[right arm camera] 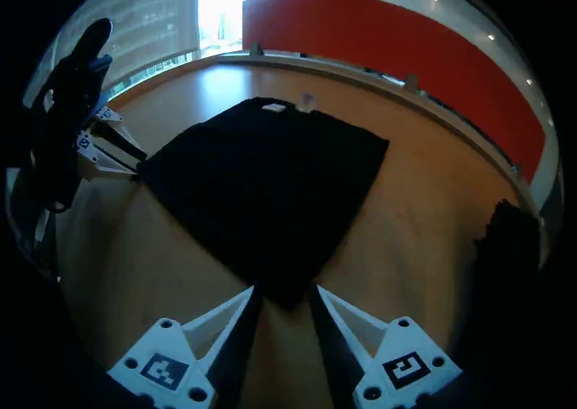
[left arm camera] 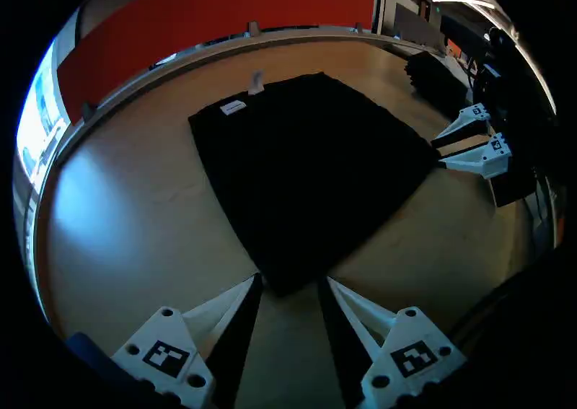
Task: Fold towel
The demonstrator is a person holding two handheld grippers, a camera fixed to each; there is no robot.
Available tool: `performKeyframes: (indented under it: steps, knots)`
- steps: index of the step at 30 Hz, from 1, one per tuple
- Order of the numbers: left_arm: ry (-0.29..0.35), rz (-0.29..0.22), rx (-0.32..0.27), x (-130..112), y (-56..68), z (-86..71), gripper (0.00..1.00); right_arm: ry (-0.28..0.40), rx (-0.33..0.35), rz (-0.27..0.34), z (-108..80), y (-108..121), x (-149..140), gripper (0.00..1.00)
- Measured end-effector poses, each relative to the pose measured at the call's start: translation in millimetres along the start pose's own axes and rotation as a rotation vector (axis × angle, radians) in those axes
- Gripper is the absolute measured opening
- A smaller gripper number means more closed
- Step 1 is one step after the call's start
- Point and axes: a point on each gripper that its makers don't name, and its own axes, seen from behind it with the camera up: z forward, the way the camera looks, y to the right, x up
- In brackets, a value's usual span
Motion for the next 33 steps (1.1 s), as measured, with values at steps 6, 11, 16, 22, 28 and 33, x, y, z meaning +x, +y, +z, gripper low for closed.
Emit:
performKeyframes:
  steps: [6, 11, 16, 22, 28, 33]
  knots:
    - [-0.011, -0.005, 0.003, 0, -0.2, -0.5, 0.5, -0.002, 0.01, 0.012, 0.1, -1, 0, 0.3]
    - [-0.024, -0.017, 0.008, 0, -2.9, -1.1, 0.3, -0.004, 0.007, 0.016, -0.2, 1, -1, 0.24]
    - [-0.027, -0.023, 0.016, 0, -4.6, -1.8, 0.17, -0.006, 0.004, 0.018, -0.4, 1, -1, 0.19]
    - [-0.025, -0.019, 0.018, 0, -0.8, -2.7, 0.13, -0.008, -0.004, 0.02, -1.2, 1, -1, 0.14]
    - [-0.018, -0.045, 0.004, 6, 4.6, -7.0, 0.13, 0.0, -0.012, 0.027, -7.7, 4, 4, 0.14]
    - [-0.009, -0.069, 0.004, 13, 6.9, -17.7, 0.13, 0.018, -0.01, 0.036, -20.6, 4, 14, 0.14]
